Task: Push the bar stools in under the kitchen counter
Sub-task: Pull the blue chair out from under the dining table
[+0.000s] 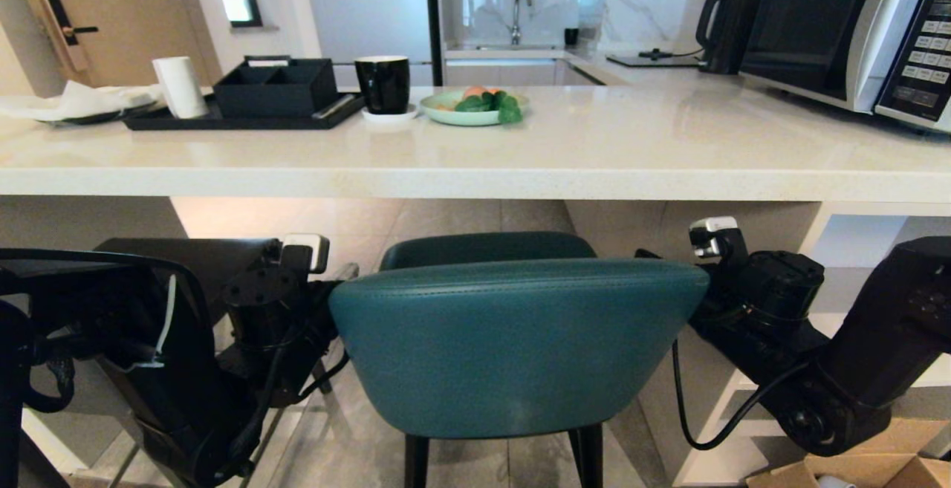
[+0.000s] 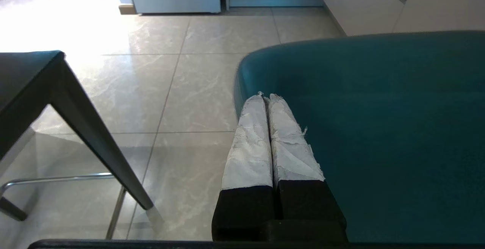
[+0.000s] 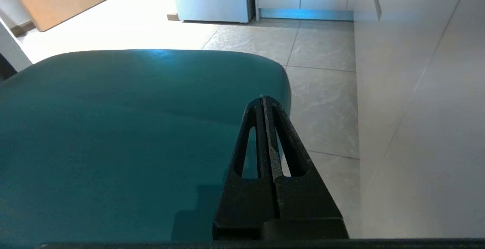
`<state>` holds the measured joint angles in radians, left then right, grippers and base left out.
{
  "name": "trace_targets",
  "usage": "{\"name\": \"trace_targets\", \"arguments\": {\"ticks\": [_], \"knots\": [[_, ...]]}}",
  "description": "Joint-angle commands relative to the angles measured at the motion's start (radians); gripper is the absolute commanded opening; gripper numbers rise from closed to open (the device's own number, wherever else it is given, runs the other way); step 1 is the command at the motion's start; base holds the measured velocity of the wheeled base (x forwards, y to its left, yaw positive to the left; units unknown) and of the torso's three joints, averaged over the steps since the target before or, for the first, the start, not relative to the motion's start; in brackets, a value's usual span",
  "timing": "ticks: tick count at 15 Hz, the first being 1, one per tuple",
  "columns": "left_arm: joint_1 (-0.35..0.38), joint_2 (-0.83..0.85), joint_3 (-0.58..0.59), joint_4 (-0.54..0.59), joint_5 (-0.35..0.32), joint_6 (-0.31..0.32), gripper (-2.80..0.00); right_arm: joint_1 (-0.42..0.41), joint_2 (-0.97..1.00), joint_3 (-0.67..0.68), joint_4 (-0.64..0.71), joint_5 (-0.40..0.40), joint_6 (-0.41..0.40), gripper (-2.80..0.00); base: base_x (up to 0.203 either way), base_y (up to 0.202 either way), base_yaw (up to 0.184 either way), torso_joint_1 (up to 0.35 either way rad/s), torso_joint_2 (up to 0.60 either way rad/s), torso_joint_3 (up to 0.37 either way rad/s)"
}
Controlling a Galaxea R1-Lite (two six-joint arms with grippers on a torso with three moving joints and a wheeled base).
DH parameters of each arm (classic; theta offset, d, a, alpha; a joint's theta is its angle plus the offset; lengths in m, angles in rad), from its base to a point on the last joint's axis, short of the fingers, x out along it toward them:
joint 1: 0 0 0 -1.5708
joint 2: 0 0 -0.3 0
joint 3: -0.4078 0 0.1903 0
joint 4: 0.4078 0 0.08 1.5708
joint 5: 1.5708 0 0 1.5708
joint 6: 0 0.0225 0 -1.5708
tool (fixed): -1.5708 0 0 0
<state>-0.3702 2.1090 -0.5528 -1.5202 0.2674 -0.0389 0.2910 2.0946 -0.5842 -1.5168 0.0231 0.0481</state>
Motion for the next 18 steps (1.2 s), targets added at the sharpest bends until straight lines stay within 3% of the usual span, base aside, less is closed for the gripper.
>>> {"name": "trace_targets", "arguments": {"ticks": [1,6,18], "knots": [[0.002,-0.001,-0.001,-0.010,0.003,-0.001,-2.80,0.027,-0.037,0.019,-0.009,-0.001,0.001,-2.80,0.000,0.000,0.000,0.000,0.00,0.000],[0.001,-0.007,0.006,-0.010,0.003,-0.001,-2.80,0.089,-0.107,0.098,-0.010,-0.032,0.003,-2.80,0.000,0.000,0.000,0.000,0.00,0.000],[-0.001,-0.006,0.008,-0.010,0.003,0.025,-2.80,0.103,-0.078,0.129,-0.013,-0.043,0.004,-2.80,0.000,0.000,0.000,0.000,0.00,0.000]]}}
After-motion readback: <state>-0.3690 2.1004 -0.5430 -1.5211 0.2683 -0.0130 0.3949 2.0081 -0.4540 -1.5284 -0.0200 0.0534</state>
